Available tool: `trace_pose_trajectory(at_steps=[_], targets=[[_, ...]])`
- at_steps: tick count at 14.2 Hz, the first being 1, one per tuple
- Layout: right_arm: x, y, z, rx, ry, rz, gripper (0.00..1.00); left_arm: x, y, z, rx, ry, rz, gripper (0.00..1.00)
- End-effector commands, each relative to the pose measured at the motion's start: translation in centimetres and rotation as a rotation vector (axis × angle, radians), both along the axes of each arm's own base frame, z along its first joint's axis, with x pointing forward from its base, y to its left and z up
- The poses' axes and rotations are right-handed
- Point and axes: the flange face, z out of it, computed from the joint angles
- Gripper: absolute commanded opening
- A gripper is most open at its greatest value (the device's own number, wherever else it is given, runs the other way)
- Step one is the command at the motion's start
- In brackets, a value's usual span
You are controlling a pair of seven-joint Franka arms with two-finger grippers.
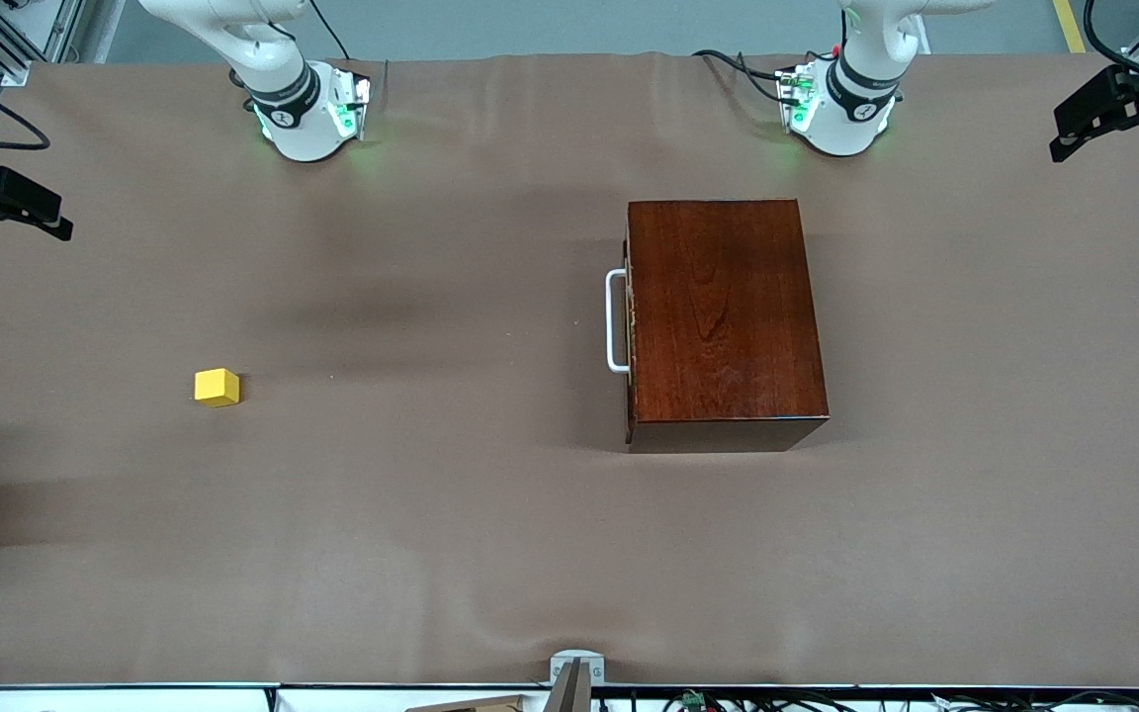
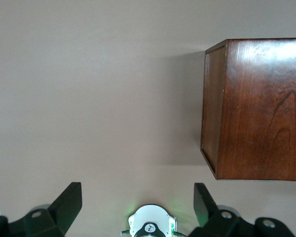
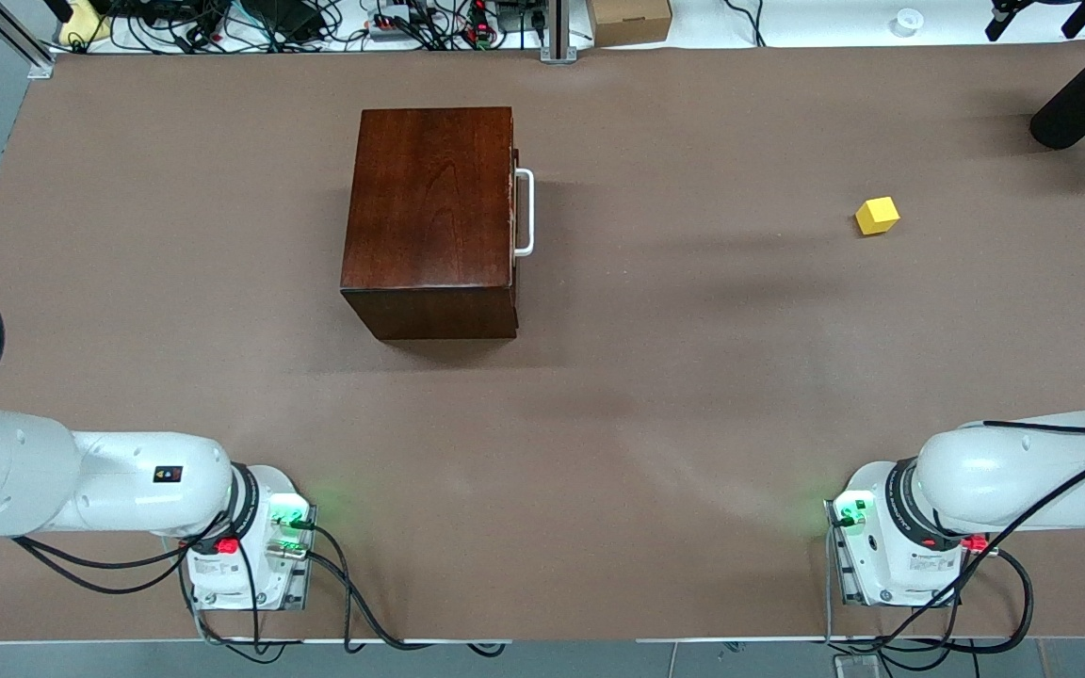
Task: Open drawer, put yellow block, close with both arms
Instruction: 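Move the left gripper toward the white drawer handle of the box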
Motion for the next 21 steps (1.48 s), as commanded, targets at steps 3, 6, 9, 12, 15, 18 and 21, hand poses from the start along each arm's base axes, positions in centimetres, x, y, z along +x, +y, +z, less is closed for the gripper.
trace_pose_trajectory(at_steps=[3, 6, 9, 12, 15, 18, 21], targets=[[-0.3, 0.4, 0.6, 0.018, -0.012, 0.006, 1.0, 0.2, -0.4, 0.3, 0.023, -0.001, 0.004, 1.0], [-0.2, 0.4, 0.5, 0.016, -0.01, 0.006, 1.0, 0.2, 0.1, 0.4, 0.018, -0.002, -0.001, 1.0], [-0.2, 0.5, 0.5, 0.016, -0.01, 0.008, 1.0, 0.3, 0.1, 0.2, 0.021, 0.001, 0.0, 1.0], [0.4, 0.6, 0.7, 0.015, -0.015, 0.009, 1.0, 0.5, -0.4, -0.1, 0.016, 0.009, -0.003, 1.0], [0.4, 0.8, 1.0, 0.014, -0.018, 0.013, 1.0, 0.9, -3.3, -1.1, 0.023, 0.02, -0.047, 1.0], [0.6, 0.8, 0.8, 0.013, -0.016, 0.017, 1.0, 1.6, -6.8, -2.0, 0.026, 0.009, -0.079, 1.0], [0.9, 0.5, 0.4, -0.004, -0.013, 0.015, 1.0, 1.9, -12.0, -4.2, 0.031, 0.037, -0.116, 1.0]])
